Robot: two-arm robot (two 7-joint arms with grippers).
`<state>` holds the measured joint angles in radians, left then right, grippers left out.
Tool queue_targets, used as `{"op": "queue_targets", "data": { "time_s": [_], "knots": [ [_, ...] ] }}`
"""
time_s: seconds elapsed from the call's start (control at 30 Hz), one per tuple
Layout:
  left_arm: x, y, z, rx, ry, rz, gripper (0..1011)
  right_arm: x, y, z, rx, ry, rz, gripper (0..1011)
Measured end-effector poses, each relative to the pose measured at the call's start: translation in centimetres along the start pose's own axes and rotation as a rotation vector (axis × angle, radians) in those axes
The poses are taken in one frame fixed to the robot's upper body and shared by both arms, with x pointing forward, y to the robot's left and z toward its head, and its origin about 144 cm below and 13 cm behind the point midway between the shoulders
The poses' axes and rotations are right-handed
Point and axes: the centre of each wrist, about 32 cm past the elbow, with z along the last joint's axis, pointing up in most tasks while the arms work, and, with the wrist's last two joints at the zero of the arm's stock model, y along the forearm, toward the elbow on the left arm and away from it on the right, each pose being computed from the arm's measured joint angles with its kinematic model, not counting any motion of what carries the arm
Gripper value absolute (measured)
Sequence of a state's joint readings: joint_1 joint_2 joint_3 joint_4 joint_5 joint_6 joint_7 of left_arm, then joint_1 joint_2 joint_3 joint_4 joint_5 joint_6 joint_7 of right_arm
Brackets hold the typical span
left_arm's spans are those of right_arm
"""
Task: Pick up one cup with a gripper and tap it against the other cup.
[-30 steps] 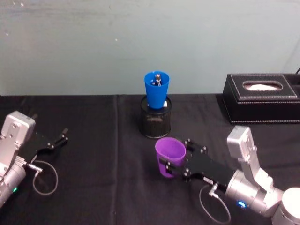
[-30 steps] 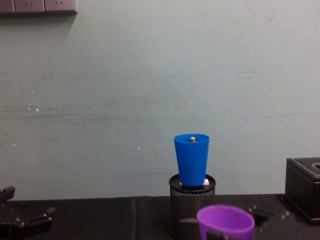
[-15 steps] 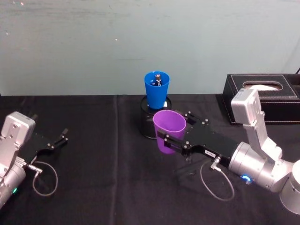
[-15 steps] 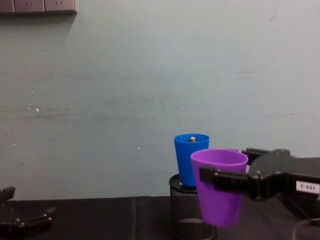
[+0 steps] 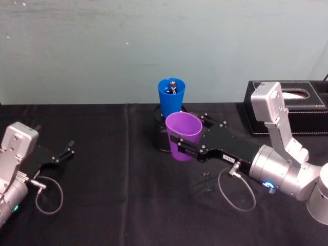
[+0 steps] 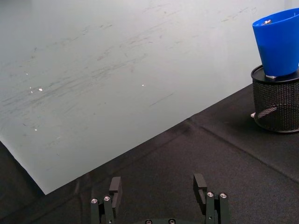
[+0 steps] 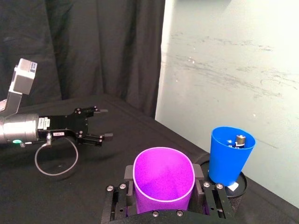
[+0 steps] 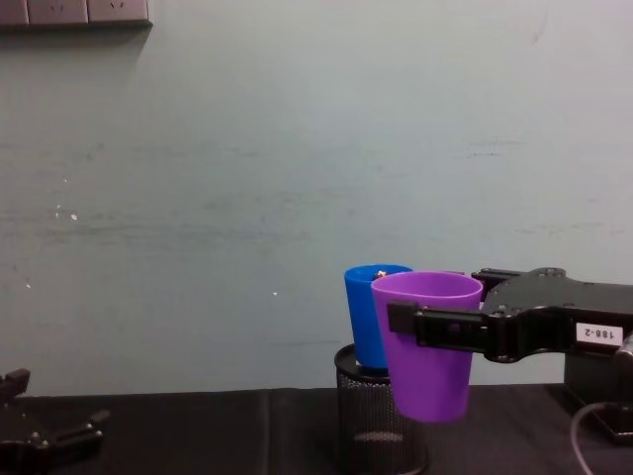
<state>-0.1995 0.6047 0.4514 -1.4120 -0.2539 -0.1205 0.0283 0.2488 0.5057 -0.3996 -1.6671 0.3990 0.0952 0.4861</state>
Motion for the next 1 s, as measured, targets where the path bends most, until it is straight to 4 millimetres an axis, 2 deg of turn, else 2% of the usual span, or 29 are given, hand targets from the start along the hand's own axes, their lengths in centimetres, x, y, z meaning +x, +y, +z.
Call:
{"op": "queue_targets", "data": {
  "time_s": [1.0],
  "knots": [
    [0.00, 0.00, 0.00, 0.000, 0.000, 0.000, 1000, 0.01, -0.05, -0.15, 0.000, -0.001, 0.000, 726]
  ]
}}
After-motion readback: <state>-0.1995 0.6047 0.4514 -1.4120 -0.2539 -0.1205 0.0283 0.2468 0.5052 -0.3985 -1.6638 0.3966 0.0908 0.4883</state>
